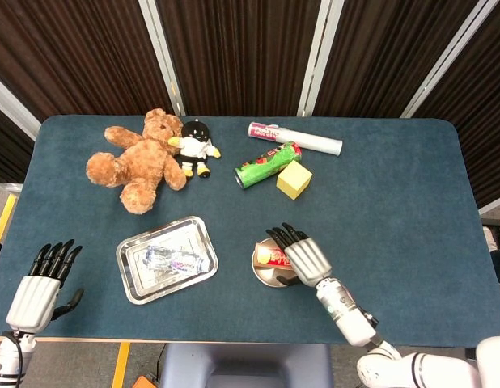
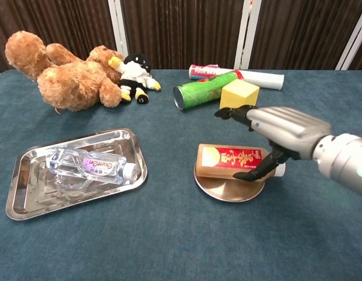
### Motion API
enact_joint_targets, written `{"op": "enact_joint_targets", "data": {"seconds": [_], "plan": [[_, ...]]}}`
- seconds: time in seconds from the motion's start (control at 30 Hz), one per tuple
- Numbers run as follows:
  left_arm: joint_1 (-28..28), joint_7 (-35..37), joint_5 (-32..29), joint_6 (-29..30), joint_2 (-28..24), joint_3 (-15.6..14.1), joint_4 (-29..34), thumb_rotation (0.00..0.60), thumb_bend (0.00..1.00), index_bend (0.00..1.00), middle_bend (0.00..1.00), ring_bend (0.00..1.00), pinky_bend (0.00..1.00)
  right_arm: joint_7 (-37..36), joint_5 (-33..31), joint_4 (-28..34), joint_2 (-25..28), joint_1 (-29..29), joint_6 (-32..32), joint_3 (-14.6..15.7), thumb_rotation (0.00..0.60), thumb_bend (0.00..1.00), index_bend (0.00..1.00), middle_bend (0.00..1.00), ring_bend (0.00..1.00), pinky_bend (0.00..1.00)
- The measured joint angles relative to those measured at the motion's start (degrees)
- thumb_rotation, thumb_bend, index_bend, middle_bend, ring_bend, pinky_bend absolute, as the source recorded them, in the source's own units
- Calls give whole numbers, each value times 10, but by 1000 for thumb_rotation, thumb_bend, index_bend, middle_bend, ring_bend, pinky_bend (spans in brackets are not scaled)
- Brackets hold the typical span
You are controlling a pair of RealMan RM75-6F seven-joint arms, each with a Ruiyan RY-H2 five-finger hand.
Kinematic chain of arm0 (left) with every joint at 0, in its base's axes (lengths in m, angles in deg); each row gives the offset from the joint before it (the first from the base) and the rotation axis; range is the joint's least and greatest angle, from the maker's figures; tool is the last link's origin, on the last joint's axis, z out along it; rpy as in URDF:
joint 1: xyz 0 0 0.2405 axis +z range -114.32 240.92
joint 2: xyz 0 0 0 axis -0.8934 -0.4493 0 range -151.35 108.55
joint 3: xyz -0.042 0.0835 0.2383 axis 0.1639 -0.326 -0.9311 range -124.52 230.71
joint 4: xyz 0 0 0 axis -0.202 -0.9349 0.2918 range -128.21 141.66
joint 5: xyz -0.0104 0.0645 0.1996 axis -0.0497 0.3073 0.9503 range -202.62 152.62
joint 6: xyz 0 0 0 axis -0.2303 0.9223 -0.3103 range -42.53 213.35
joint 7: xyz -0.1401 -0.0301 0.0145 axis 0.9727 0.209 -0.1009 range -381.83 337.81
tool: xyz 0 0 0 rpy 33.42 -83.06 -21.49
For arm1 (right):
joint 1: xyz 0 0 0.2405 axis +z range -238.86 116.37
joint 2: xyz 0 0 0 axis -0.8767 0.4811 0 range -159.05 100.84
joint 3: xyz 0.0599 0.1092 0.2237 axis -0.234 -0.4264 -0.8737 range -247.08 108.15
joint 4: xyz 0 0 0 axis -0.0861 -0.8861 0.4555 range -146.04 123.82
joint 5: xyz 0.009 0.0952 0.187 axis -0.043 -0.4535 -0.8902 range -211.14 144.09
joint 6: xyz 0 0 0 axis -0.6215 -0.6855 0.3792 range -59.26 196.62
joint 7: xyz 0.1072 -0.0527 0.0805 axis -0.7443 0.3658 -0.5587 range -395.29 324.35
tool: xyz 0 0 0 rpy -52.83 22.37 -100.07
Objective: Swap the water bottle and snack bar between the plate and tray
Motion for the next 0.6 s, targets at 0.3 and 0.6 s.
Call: {"op": "enact_joint_targets", "data": {"seconds": [0.3,0.6], "plan": [[15,-16,14,33,-9,0,24,600,352,0,0,0,27,-125,155,81,169,-128,-202,90,600,299,0,5,0,2],[22,-43,30,39,-16,-7,48,600,350,0,0,0,28,-143,206,-5,195,-221,-308,132,600,299,0,0,0,0]]}}
